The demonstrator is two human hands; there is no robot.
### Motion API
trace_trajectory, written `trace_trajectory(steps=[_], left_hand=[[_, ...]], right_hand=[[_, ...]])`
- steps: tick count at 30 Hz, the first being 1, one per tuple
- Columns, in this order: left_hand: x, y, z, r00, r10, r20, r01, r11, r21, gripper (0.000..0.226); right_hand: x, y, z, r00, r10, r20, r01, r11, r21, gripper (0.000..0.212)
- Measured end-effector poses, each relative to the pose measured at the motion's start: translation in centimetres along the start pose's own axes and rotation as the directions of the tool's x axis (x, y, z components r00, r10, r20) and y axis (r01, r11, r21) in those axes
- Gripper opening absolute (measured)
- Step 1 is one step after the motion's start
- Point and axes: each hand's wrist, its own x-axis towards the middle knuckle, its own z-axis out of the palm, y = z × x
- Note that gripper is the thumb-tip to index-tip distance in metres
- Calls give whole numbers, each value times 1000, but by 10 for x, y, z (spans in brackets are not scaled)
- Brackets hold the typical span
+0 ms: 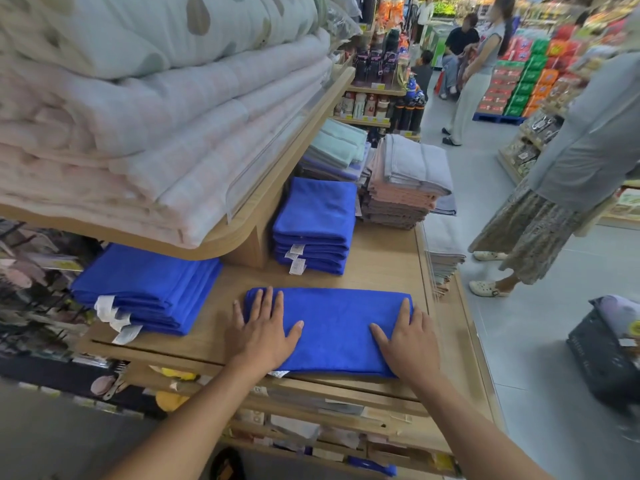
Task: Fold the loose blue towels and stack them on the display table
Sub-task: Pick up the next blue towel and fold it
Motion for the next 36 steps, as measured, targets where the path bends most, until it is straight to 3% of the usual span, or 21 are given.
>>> trace_trajectory(steps=[2,5,11,13,15,18,20,23,28,31,34,36], left_hand=[[-3,12,-1,995,96,-34,-96,995,-10,81],[-11,41,2,962,270,-31,-271,961,-53,77],[-16,59,12,962,273,2,-273,962,-9,75],[-16,58,12,962,274,2,-274,962,-12,76],[-15,58,13,963,271,1,-271,962,-14,76],[-15,58,14,963,268,0,-268,963,-18,77],[-15,57,15,963,269,1,-269,963,-16,78],[-14,58,16,961,275,-14,-275,961,-3,78],[-15,57,16,956,290,-40,-290,957,13,79],[-16,51,9,951,300,-67,-306,945,-114,76],[-12,25,-5,970,108,-219,-186,907,-379,58],[-10,1,-11,973,-79,-215,-74,780,-622,46]], right_hand=[[3,-2,-10,1000,-11,9,11,996,-85,95],[10,0,-21,995,11,100,-11,1000,-3,93],[28,7,-43,925,165,343,-287,894,344,66],[33,12,-46,880,202,431,-422,749,511,59],[33,15,-51,822,193,535,-548,523,653,55],[25,13,-65,754,132,643,-654,239,718,39],[22,8,-72,767,84,636,-641,150,753,30],[20,-6,-87,848,12,531,-530,82,844,17],[18,-48,-108,919,-147,365,-343,153,927,30],[19,-78,-112,920,-180,349,-306,228,924,32],[26,-109,-116,916,-234,326,-238,337,911,27],[32,-135,-114,917,-247,314,-183,438,880,25]])
